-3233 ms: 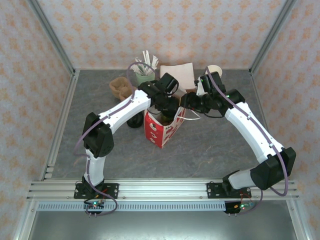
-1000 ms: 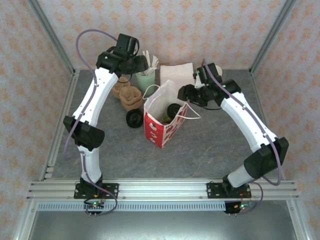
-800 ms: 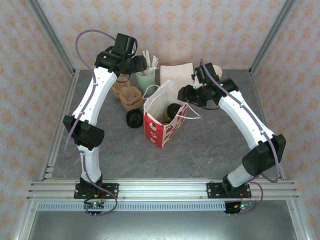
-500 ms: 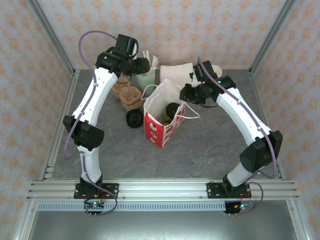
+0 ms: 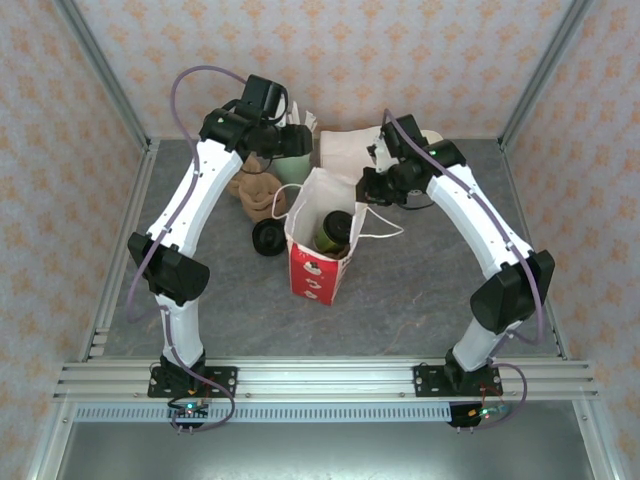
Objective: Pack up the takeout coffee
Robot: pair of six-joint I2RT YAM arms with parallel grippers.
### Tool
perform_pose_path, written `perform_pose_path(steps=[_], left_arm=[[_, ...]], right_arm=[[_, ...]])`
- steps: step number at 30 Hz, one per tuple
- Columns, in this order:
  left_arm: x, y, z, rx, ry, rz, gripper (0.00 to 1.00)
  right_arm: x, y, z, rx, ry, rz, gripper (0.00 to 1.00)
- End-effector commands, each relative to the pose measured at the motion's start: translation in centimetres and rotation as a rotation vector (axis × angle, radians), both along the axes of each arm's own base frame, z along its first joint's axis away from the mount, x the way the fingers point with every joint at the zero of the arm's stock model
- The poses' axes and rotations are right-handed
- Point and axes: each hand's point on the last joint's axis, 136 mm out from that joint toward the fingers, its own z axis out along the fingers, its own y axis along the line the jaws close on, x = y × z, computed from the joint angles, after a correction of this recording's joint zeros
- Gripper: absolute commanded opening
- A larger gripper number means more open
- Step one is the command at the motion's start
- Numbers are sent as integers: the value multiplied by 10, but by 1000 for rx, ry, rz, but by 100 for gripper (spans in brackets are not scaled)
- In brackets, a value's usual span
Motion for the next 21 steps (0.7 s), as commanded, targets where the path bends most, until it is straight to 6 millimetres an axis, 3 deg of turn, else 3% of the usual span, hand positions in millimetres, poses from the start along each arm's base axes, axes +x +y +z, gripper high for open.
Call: perform_pose_path(steps=[1,9,15,21], left_arm=[[-8,-3,11,-23,-7,-25,58],[-4,3,-7,-57,33,1,61],[1,8,-22,-70,65,28,60],[7,7,-28,-79,82,35,60]], right_arm=[[-11,6,9,16,22,56,15],[-22,4,14,12,4,73,14],[-22,1,38,33,-98,46,13],[-29,-1,45,28,-134,46,13]])
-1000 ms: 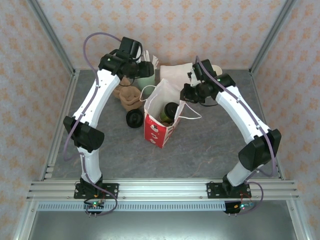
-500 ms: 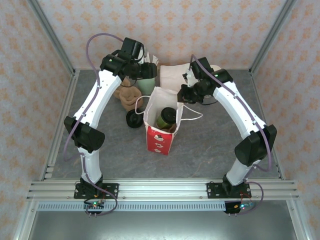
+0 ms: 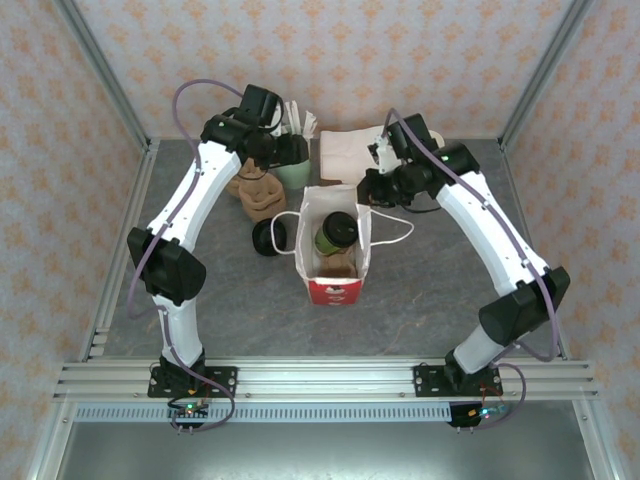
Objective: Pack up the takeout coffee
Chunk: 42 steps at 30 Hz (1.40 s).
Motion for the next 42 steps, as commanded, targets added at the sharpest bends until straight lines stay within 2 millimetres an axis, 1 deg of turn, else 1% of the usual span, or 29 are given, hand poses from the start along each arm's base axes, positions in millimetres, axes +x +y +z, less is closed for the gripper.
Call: perform_pose_path(steps=[1,6,13,15,22,27,29,31,32,38,40,42], left_arm=[[7,-4,10,-37,-22,1,60],[9,-6,13,-47,-25,2,61],[7,-7,24,-57,-43,4,60],[5,-9,30,-46,-54,-9,60],[-10,-19,50,-23,-97,-40,60],[-26,-34,64,2,-136,-100,59],[-34,-45,71,4,-152,-132,58],[-44,-57,75,17,-160,-169,56],[-57,-60,89,12,-188,-191,55],[-99,-96,75,43,-139,-311,50],[-111,-105,69,58,-131,-341,49],[-121,-108,59,74,-109,-357,48]], right_arm=[[-3,-3,8,-2,-52,-4,13],[-4,-3,4,-12,-46,-2,13],[-1,-2,0,-21,-32,1,14],[0,-1,0,-22,-28,1,14],[5,1,-9,-15,17,-15,16],[7,4,-8,19,41,-25,20],[7,5,-9,27,51,-28,22],[8,2,-11,29,64,-50,27],[9,-1,-11,38,68,-64,30],[10,-13,-7,93,57,-123,39],[10,-14,-6,97,58,-127,41],[8,-14,-6,99,61,-128,42]])
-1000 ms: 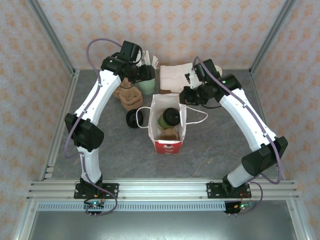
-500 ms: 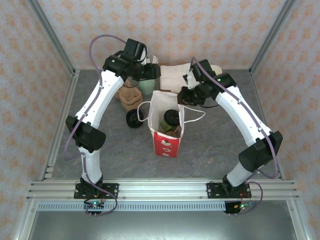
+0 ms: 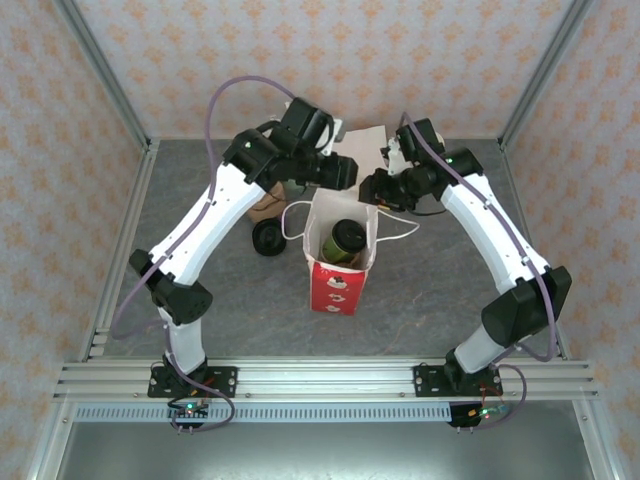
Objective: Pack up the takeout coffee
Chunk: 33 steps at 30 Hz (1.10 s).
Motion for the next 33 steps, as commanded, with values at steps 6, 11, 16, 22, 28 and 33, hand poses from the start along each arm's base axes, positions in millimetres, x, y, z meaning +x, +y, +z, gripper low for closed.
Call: perform_pose_path(steps=[6,11,16,22,28,33], left_arm=[[-39,3,-48,118,89,-61,46],[-43,-1,-70,144,132,-85,46],[-40,-7,-94,183,182,-90,45],[-29,-15,-105,209,184,-103,46],[-19,-15,-130,260,185,-93,53],[-15,-19,-141,266,167,-116,60]], right_arm=[[-3,1,14,45,-33,-5,44],[-3,0,10,40,-26,-13,43],[-1,-2,9,41,-29,-31,36],[1,-5,8,38,-27,-65,24],[2,-9,7,36,-23,-83,18],[3,-15,1,11,0,-102,15]])
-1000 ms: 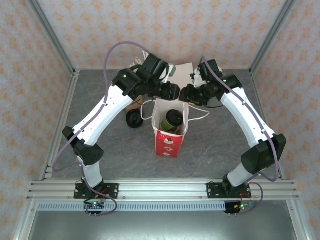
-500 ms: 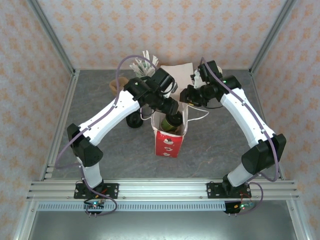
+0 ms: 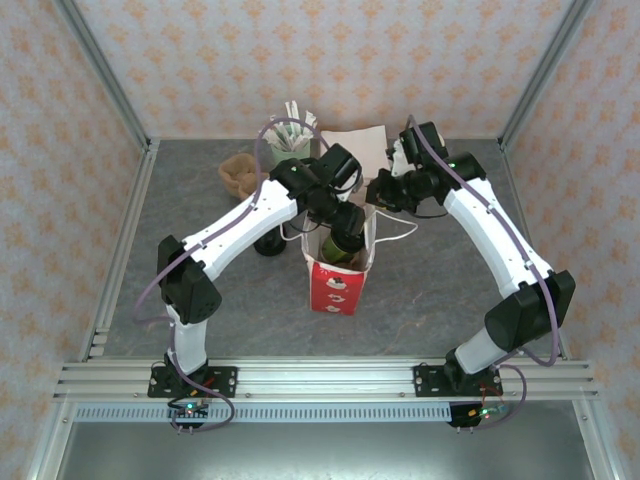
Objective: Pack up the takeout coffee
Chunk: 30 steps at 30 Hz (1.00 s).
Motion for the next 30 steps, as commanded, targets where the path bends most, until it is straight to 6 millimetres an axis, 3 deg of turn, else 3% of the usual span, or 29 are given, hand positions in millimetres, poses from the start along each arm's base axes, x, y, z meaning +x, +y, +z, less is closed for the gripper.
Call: perform_pose_path(steps=[1,6,16,20,30], left_arm=[[7,-6,-15,23,-28,-32,60],[9,-7,-29,43,-15,-49,56],[14,-8,-44,65,-14,-45,61],[14,-8,-48,66,-2,-29,57],[12,15,-66,183,25,37,51]], right_arm=[[1,-9,5,-17,-15,-32,14],[1,-15,2,-24,-1,-47,13],[-3,-23,-1,-36,17,-59,12],[-3,-23,-1,-37,19,-56,12],[-5,-24,0,-45,11,-45,12]])
